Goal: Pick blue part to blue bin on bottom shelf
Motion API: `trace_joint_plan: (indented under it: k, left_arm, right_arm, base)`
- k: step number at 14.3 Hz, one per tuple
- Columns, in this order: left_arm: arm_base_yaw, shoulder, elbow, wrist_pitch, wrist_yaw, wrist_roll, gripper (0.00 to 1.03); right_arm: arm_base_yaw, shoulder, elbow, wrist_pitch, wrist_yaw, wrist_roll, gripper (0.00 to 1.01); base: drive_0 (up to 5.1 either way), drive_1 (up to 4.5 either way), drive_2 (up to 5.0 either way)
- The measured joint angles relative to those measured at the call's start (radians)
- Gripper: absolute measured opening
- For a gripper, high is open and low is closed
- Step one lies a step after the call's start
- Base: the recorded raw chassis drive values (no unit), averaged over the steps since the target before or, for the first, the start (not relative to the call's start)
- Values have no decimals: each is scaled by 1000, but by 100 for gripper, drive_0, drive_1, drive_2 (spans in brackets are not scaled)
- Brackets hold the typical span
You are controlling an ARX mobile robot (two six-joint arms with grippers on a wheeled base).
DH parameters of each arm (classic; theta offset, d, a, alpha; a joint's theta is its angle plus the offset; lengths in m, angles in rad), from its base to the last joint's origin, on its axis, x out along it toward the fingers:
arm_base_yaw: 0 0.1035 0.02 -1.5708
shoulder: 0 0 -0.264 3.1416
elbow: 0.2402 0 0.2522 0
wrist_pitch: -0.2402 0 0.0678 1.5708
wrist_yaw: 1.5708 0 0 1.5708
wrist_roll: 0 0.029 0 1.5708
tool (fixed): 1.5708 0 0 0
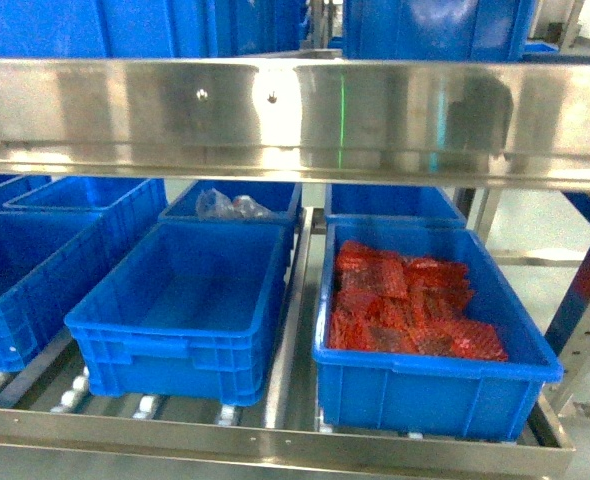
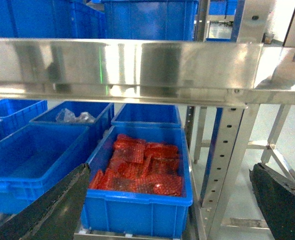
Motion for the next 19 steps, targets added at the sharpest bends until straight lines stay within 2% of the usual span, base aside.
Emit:
trace_joint_plan:
  k: [19]
  left_arm:
    - [0,1,-2,0,3,0,44]
  right_arm:
    - [0,0,0,-1,0,1,98]
  base:
    - [0,0,0]
